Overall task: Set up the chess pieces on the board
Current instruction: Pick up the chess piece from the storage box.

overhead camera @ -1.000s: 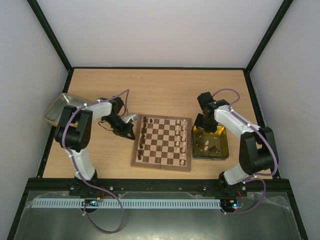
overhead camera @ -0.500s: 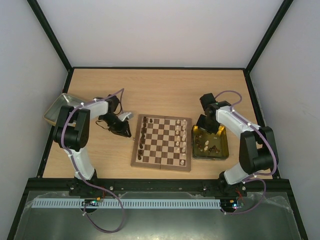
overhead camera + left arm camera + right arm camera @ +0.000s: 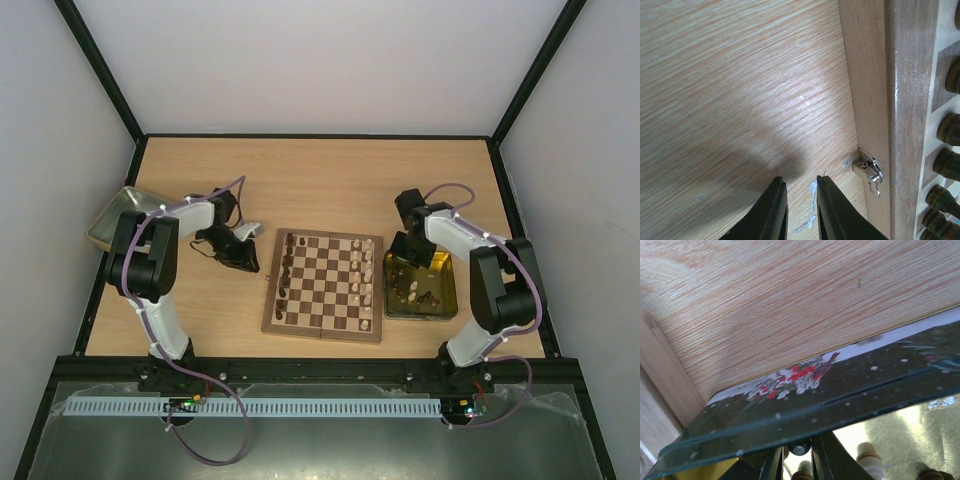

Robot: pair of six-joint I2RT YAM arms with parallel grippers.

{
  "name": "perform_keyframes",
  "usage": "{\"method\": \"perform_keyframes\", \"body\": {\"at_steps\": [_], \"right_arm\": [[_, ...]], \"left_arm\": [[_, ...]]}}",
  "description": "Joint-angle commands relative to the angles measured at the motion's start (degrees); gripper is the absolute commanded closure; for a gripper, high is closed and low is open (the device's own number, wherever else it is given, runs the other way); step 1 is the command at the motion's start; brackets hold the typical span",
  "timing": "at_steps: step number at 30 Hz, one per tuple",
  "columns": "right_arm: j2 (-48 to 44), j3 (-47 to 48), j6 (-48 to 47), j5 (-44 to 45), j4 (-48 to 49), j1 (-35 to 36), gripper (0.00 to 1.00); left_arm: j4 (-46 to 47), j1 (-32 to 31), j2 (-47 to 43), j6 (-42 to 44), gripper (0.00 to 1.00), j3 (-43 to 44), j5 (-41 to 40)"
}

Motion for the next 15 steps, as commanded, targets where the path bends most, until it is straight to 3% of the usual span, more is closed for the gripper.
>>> {"method": "perform_keyframes", "body": {"at_steps": [1,8,15], "right_arm": [[1.2,-0.6,-0.8,1.3,0.7,-0.2,0.86],[0.9,-0.3,-1.2,1.9,-0.1,-0.2,0.97],[-5.5,3.6,-2.0,3.6,-7.9,0.2,0.97]], "left_arm": [[-0.2,0.6,0.0,-0.4,0.80,0.0,0.0],[-0.2,0.8,0.3,-0.4,0.80,0.4,-0.2],[-0.1,0.8,0.5,-0.5,0.80,0.6,-0.3]]}}
